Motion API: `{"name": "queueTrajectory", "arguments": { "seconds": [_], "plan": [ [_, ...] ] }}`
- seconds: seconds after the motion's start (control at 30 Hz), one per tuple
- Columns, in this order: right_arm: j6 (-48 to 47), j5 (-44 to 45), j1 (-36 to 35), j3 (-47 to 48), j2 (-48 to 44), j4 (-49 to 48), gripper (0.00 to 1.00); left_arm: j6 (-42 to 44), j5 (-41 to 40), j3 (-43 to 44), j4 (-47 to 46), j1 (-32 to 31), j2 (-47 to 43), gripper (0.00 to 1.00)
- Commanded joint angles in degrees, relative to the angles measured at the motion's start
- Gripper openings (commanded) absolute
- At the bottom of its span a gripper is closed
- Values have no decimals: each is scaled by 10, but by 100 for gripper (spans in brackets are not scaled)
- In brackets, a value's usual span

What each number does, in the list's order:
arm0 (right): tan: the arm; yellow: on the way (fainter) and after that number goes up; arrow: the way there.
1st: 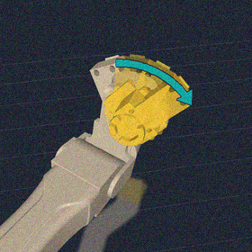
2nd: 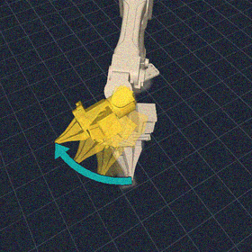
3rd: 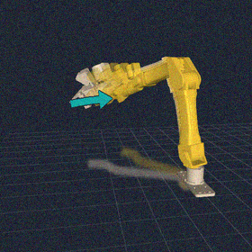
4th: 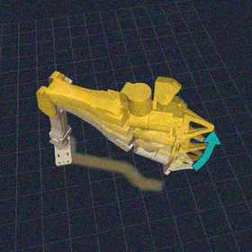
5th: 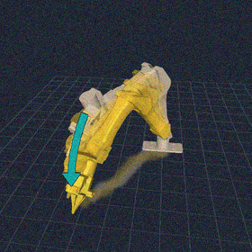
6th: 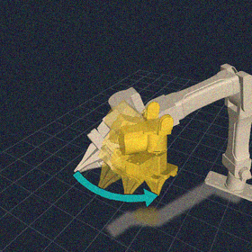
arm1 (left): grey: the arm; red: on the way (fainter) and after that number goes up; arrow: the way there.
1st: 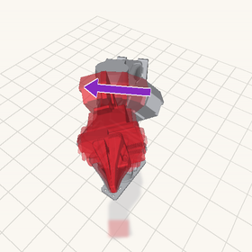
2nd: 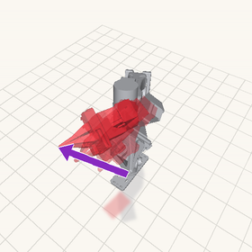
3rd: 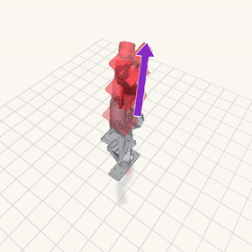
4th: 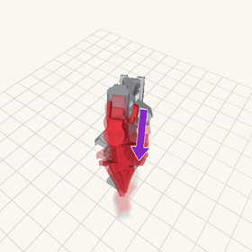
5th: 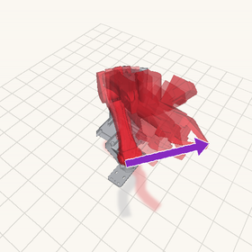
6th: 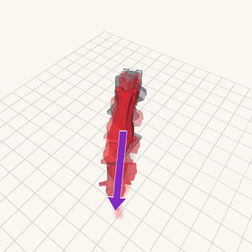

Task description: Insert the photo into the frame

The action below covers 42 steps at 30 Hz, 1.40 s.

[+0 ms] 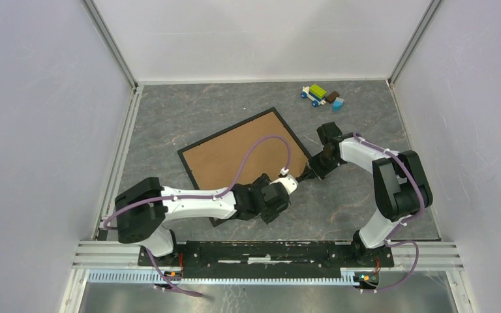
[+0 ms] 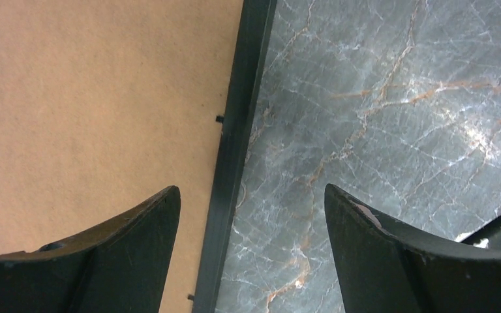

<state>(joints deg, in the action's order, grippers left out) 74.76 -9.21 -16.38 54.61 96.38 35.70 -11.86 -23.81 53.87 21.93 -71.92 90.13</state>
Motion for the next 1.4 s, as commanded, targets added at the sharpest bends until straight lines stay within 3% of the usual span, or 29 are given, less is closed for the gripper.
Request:
{"name": "queueTrajectory", "arguments": {
  "seconds": [0.0,0.47,0.7,0.8,0.87,1.07,1.2,1.3,1.33,1.37],
  "plan": [
    [-5,-4,-4,21,-11,75,0,49,-39,35,-38,-12,29,87],
    [25,-9,-2,33,-50,93,0,100,-136,69,-42,-41,115,81],
    [32,-14,-2,31,-54,94,0,175,-258,100,-40,-60,197,73],
    [36,-19,-2,28,-56,94,0,210,-344,119,-31,-67,246,67],
    [40,-24,-2,22,-57,89,0,224,-361,123,-41,-67,266,60],
    [54,-36,-2,17,-69,79,0,260,-400,127,-70,-71,277,50],
    [56,-41,-2,17,-77,77,0,282,-421,127,-83,-71,274,35],
    [42,-34,-2,28,-87,85,0,275,-427,125,-76,-72,248,16],
    [34,-23,-2,39,-91,92,4,273,-426,124,-72,-72,235,14],
    [21,-8,-2,49,-96,93,17,268,-422,125,-64,-72,219,13]
  ]
}}
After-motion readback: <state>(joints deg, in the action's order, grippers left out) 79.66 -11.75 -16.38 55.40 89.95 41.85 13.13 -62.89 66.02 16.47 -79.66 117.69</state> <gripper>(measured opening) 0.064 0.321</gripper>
